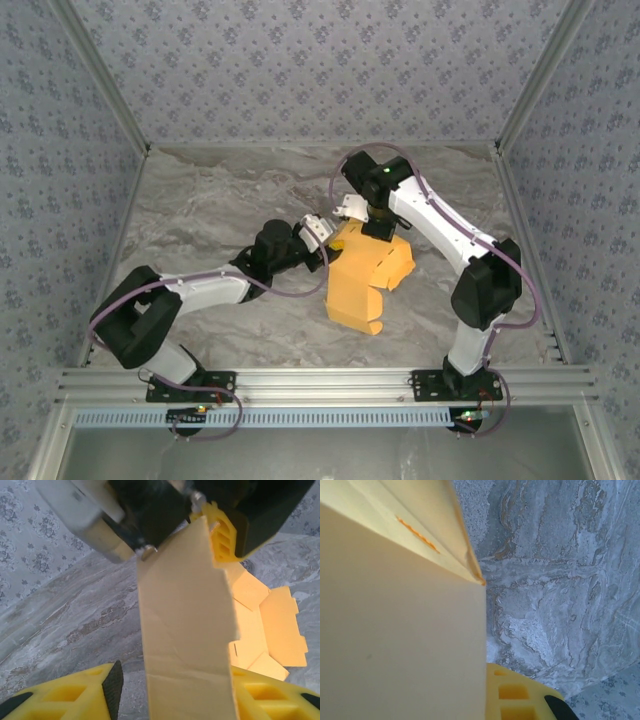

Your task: Fold the paper box

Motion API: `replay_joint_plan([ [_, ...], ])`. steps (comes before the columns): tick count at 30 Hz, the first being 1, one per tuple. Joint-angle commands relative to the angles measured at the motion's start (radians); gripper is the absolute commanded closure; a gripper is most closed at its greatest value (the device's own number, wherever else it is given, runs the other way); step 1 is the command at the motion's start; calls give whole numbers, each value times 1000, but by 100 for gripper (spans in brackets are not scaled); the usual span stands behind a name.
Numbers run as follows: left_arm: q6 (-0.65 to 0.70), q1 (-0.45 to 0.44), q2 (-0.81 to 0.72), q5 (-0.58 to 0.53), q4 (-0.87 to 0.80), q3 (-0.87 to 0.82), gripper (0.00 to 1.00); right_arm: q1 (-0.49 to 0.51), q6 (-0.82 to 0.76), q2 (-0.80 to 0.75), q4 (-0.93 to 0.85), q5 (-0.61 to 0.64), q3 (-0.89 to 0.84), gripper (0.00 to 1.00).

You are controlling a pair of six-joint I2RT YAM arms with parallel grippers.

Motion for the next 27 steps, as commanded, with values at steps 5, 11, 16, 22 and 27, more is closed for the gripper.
replay_joint_plan([
  [5, -26, -8, -49, -1, -24, 37, 47, 2, 37, 25, -30, 11, 4, 96],
  [11, -49, -9, -36, -10, -24, 39, 56, 2, 44, 37, -37, 11, 22, 96],
  [16, -68, -10, -44, -8, -66, 61, 73, 0, 59, 39, -33, 3, 25, 96],
  [22, -81, -12, -35, -31, -45, 42, 99, 5, 53, 22, -10, -62, 18, 91],
  [27, -95, -7, -18, -57, 0, 7, 100, -10, 29, -73, 120, -151, -75, 64],
])
